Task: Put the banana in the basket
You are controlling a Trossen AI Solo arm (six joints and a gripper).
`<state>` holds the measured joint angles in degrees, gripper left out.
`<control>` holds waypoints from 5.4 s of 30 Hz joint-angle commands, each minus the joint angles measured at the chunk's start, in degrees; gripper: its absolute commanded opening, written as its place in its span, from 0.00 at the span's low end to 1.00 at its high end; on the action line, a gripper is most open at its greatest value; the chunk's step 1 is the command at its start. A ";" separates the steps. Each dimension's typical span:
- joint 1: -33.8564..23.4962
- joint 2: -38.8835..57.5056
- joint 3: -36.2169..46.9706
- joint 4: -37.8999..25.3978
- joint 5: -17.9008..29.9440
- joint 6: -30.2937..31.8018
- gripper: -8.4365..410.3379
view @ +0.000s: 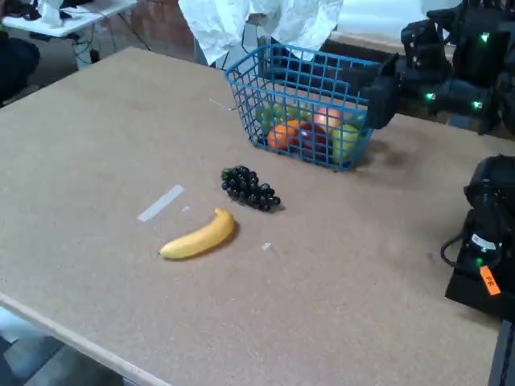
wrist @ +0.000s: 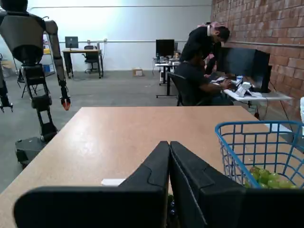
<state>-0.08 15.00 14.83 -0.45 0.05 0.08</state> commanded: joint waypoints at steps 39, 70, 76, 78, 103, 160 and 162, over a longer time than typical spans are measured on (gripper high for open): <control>0.00 0.00 0.04 0.72 -0.07 -0.11 0.02; 0.07 40.48 38.99 -13.64 -1.25 -16.63 0.02; 0.24 56.83 50.82 -19.98 -2.25 -20.61 0.02; 0.33 61.61 54.49 -22.58 -2.32 -21.62 0.02; 2.05 93.13 66.60 -36.15 -2.58 -27.74 0.02; 16.68 105.70 66.71 -38.16 -0.94 -45.38 0.85; 16.72 105.74 67.06 -37.55 -0.02 -46.77 0.85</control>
<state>16.47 120.84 81.52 -39.81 -2.00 -43.66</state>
